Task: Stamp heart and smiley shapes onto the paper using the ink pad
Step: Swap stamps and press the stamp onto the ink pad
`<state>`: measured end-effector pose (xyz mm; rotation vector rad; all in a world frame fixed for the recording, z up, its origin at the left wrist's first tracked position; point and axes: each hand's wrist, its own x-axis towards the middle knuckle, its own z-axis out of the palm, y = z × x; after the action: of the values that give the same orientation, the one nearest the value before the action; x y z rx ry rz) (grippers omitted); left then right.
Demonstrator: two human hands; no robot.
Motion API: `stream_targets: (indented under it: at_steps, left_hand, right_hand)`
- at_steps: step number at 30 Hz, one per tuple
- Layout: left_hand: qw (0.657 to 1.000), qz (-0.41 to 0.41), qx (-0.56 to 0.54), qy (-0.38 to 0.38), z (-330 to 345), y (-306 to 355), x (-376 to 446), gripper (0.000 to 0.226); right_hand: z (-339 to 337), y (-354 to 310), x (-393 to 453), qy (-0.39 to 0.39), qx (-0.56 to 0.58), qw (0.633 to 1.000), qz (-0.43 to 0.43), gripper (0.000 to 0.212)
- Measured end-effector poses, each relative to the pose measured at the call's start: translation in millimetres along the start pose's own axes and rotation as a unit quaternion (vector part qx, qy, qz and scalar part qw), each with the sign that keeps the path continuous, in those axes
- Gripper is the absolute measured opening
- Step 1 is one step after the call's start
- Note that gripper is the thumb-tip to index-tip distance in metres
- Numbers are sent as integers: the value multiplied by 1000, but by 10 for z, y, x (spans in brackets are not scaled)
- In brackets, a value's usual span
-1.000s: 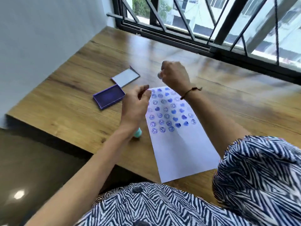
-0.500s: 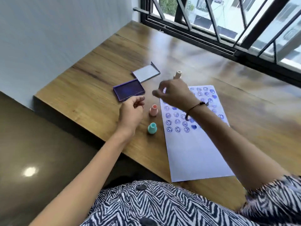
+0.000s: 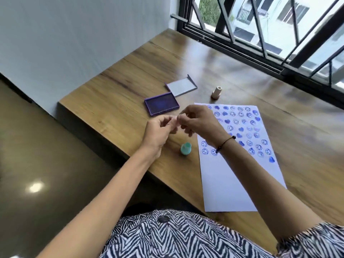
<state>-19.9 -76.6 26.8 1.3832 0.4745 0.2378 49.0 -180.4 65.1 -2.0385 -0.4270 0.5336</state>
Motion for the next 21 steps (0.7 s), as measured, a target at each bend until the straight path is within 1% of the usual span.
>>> stream_targets:
  at_steps: [2, 3, 5, 6, 8, 10, 12, 14, 15, 16, 18, 20, 21]
  left_hand:
    - [997, -30, -71, -2, -21, 36, -2, 12]
    - [995, -40, -87, -2, -28, 54, 6, 13]
    - [994, -51, -95, 7, -44, 84, 41, 17]
    - [994, -54, -95, 14, -50, 95, 57, 18]
    - [992, -64, -107, 33, -80, 102, 92, 16]
    - [984, -81, -145, 61, -142, 89, 132, 17]
    - [981, -78, -157, 78, -225, 47, 156, 17]
    - [988, -60, -122, 77, -246, 0, 158, 13]
    - [990, -49, -106, 77, -236, -26, 151, 11]
    - [991, -38, -97, 82, -217, -59, 143, 9]
    - [992, -12, -79, 99, -197, -135, 134, 10]
    - [992, 12, -65, 106, -207, -182, 124, 9]
    - [992, 23, -64, 105, -222, -201, 122, 7]
  right_hand:
    - [59, -7, 53, 7, 26, 1000, -13, 10]
    - [78, -6, 75, 10, 44, 999, -17, 8]
    - [124, 7, 124, 9, 69, 997, -22, 18]
    - [146, 8, 149, 5, 70, 997, -26, 20]
    - [169, -29, 200, -3, 54, 997, -48, 16]
    - [146, -91, 292, 18, 28, 996, -84, 9]
    - [118, -174, 453, 71, -33, 988, -133, 8]
    - [143, -257, 636, 114, -124, 968, -186, 9]
    - [191, -275, 720, 119, -164, 957, -207, 10]
    - [253, -265, 794, 113, -203, 946, -225, 11]
    - [418, -163, 894, 67, -281, 924, -251, 11]
    - [496, -88, 959, 19, -337, 906, -257, 9]
    - [488, -116, 1011, 10, -358, 898, -254, 8]
